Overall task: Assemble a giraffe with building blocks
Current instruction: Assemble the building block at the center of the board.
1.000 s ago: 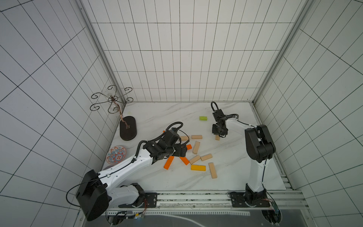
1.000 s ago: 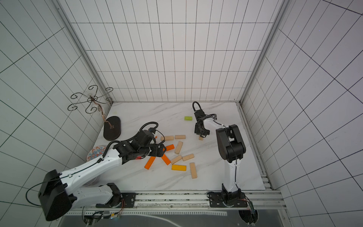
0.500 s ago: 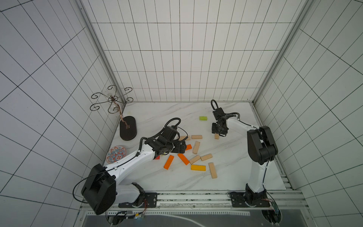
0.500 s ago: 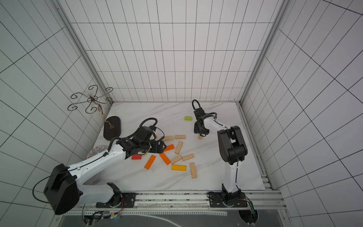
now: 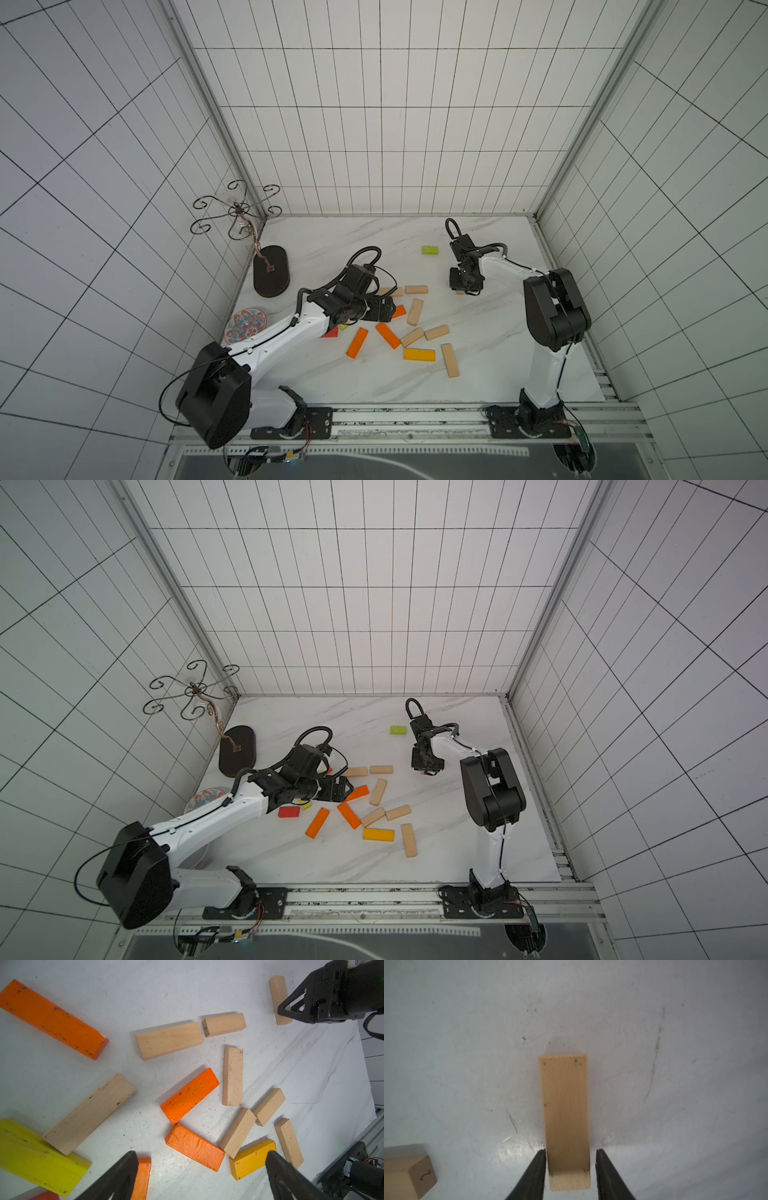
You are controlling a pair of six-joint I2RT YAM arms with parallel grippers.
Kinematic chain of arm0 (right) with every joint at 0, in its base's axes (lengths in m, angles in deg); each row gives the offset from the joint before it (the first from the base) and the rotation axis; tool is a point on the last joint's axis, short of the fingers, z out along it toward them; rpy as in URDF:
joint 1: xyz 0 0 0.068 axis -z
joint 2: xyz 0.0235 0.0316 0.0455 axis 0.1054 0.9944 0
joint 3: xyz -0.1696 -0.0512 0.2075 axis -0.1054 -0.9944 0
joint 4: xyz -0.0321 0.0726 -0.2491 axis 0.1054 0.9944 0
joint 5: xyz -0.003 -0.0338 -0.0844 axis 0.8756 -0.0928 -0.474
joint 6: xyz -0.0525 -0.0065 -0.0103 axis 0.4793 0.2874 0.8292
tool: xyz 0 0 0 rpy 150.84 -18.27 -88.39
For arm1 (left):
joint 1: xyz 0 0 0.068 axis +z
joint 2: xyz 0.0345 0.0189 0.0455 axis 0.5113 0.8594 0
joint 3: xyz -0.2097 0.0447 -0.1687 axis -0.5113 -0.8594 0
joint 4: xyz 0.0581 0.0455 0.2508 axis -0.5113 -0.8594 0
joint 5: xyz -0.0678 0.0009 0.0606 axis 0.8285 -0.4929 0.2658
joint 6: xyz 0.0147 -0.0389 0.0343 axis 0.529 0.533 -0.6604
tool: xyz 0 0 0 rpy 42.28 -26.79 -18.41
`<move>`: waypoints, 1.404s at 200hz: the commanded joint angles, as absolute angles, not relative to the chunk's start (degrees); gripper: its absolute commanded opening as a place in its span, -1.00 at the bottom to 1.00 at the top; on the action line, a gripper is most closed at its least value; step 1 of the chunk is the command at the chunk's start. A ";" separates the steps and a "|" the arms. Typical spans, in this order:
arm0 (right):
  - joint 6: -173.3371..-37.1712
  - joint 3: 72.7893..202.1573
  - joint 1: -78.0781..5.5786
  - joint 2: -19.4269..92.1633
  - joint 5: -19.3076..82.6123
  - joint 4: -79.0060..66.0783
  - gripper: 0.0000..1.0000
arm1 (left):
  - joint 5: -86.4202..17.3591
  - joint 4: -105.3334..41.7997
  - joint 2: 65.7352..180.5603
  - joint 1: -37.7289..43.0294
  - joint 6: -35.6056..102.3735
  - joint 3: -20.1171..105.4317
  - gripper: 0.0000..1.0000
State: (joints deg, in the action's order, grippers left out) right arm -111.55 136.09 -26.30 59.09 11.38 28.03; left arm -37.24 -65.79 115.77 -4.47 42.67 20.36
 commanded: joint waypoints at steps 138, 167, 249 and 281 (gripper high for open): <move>-109.14 158.30 -25.85 75.97 10.64 33.98 -0.58 | -32.81 -61.66 117.50 0.46 40.16 20.35 0.91; -108.97 163.57 -25.71 79.26 12.29 35.19 -0.57 | -32.30 -61.18 118.02 0.52 40.20 20.59 0.91; -108.53 172.82 -26.41 84.41 14.34 38.91 -0.54 | -32.17 -61.00 117.94 0.83 40.16 20.35 0.91; -108.28 174.86 -27.22 85.62 14.64 40.24 -0.53 | -32.30 -61.00 117.95 0.78 40.16 20.29 0.92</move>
